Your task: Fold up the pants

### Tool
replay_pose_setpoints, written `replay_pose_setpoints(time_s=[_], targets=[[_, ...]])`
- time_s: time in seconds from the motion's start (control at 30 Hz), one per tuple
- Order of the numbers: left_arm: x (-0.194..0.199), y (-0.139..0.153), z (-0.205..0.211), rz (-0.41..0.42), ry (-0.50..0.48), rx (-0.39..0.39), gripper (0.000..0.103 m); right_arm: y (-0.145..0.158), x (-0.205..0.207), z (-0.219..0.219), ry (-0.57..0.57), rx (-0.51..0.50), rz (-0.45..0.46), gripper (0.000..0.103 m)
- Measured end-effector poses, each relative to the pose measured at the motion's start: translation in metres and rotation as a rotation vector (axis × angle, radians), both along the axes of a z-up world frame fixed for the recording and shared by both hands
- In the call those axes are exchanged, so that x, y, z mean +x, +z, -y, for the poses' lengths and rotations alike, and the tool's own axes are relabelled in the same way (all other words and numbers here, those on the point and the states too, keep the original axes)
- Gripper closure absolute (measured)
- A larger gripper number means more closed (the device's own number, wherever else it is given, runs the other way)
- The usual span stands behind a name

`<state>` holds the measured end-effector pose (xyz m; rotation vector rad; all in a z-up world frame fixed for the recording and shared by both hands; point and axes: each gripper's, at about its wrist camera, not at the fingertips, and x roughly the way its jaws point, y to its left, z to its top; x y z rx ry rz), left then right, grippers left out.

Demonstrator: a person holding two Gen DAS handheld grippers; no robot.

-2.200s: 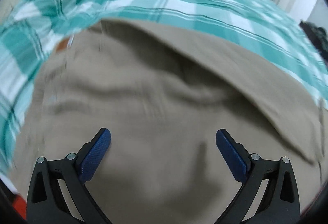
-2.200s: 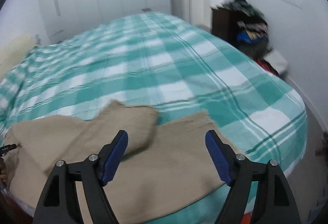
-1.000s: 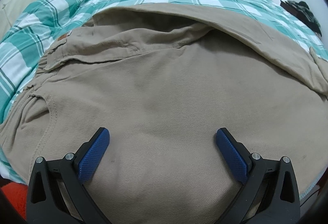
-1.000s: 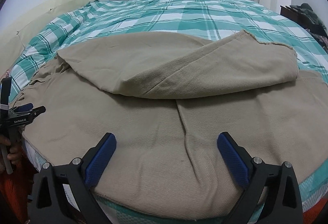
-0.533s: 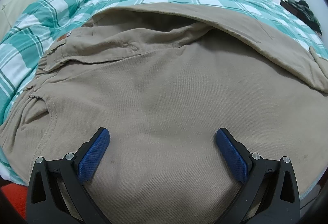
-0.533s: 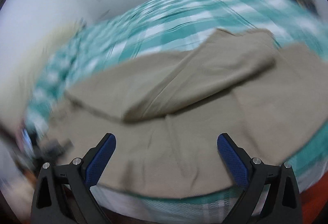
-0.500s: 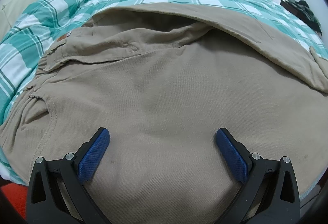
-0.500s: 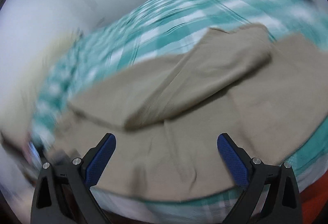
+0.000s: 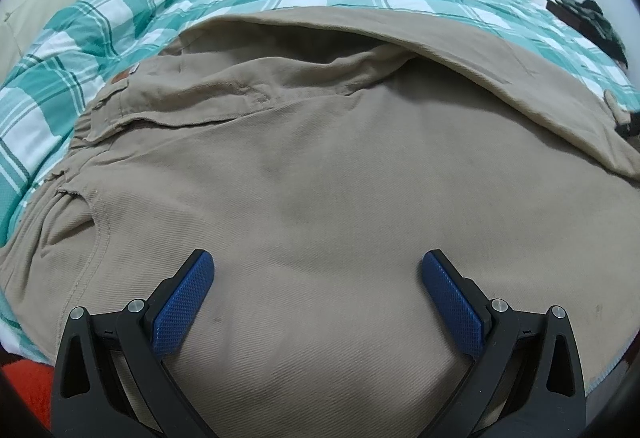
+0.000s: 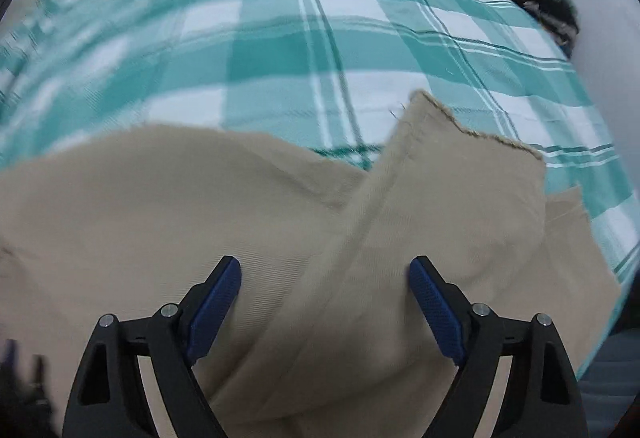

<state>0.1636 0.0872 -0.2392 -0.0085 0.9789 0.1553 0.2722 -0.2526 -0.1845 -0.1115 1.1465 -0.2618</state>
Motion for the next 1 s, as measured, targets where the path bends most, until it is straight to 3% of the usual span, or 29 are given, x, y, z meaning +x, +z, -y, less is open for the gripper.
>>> replay_pose_setpoints(time_s=[0.03, 0.13, 0.27, 0.33, 0.4, 0.47, 0.7, 0.8, 0.87, 1.0], targets=[[-0.001, 0.0, 0.0, 0.001, -0.002, -0.001, 0.001, -0.003, -0.004, 0.008, -0.015, -0.018, 0.0, 0.033], [-0.001, 0.0, 0.0, 0.003, -0.006, -0.003, 0.001, 0.009, -0.033, 0.038, -0.081, 0.029, 0.063, 0.048], [0.001, 0.0, 0.0, -0.009, -0.003, -0.004, 0.001, 0.032, -0.101, 0.082, -0.192, 0.141, 0.175, 0.048], [0.001, 0.0, 0.001, -0.012, -0.002, -0.004, 0.001, 0.031, -0.137, 0.1, -0.249, 0.248, 0.203, 0.04], [0.001, 0.0, 0.001, -0.012, 0.0, -0.003, 0.001, 0.023, -0.167, 0.113, -0.3, 0.346, 0.223, 0.04], [0.001, 0.0, 0.001, -0.01, 0.002, -0.002, 0.001, 0.025, -0.193, 0.123, -0.332, 0.431, 0.298, 0.038], [0.0, 0.0, 0.002, -0.003, 0.016, 0.006, 0.001, 0.029, -0.196, 0.142, -0.302, 0.644, 0.346, 0.037], [-0.001, -0.001, 0.002, 0.003, 0.017, 0.009, 0.001, 0.016, -0.194, 0.143, -0.34, 0.864, 0.335, 0.037], [-0.001, 0.0, 0.001, 0.004, 0.018, 0.008, 0.001, 0.015, -0.196, 0.139, -0.344, 0.953, 0.339, 0.037], [0.0, -0.001, 0.001, 0.007, 0.022, 0.011, 0.001, 0.014, -0.184, 0.121, -0.306, 1.015, 0.288, 0.037]])
